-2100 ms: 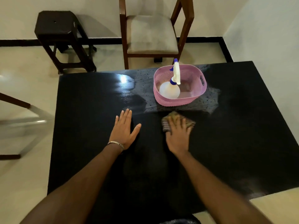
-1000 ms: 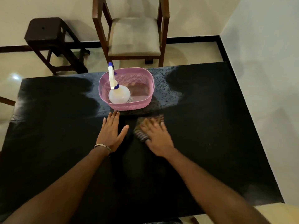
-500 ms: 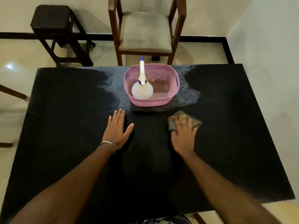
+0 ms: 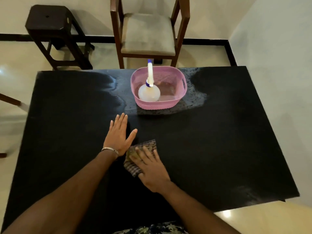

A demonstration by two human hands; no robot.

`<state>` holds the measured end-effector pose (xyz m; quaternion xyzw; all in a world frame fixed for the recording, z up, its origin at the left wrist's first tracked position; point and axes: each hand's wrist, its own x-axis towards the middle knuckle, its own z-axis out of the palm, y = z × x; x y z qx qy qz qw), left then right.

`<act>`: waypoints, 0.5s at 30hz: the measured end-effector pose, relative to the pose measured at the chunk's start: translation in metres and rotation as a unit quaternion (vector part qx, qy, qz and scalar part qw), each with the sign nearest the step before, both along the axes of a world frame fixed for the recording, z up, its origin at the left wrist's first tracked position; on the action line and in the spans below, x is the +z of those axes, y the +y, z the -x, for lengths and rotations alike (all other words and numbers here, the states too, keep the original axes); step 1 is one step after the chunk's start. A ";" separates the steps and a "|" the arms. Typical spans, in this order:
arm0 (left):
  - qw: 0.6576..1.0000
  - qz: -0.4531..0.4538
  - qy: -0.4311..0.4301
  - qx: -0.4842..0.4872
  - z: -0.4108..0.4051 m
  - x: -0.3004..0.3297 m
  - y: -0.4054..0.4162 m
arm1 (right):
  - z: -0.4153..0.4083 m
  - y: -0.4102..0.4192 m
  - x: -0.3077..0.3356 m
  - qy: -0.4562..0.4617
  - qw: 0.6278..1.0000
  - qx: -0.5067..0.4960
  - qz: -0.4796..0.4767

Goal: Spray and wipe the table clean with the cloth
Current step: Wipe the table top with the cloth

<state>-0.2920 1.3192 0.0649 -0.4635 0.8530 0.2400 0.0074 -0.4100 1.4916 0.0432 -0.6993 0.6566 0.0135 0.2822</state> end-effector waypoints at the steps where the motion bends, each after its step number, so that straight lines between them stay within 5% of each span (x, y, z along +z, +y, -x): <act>1: 1.000 0.000 0.003 -0.006 0.012 -0.001 0.007 | 0.025 0.011 0.001 0.010 0.999 -0.040 -0.001; 6: 0.999 -0.008 0.021 -0.046 0.090 -0.004 0.049 | 0.174 0.071 0.003 0.079 0.965 -0.251 -0.011; 11: 0.996 -0.023 0.051 -0.073 0.167 -0.001 0.092 | 0.327 0.128 -0.004 0.117 0.890 -0.440 -0.023; 15: 0.995 -0.031 0.065 -0.075 0.196 0.006 0.113 | 0.391 0.138 -0.004 0.107 0.851 -0.510 -0.064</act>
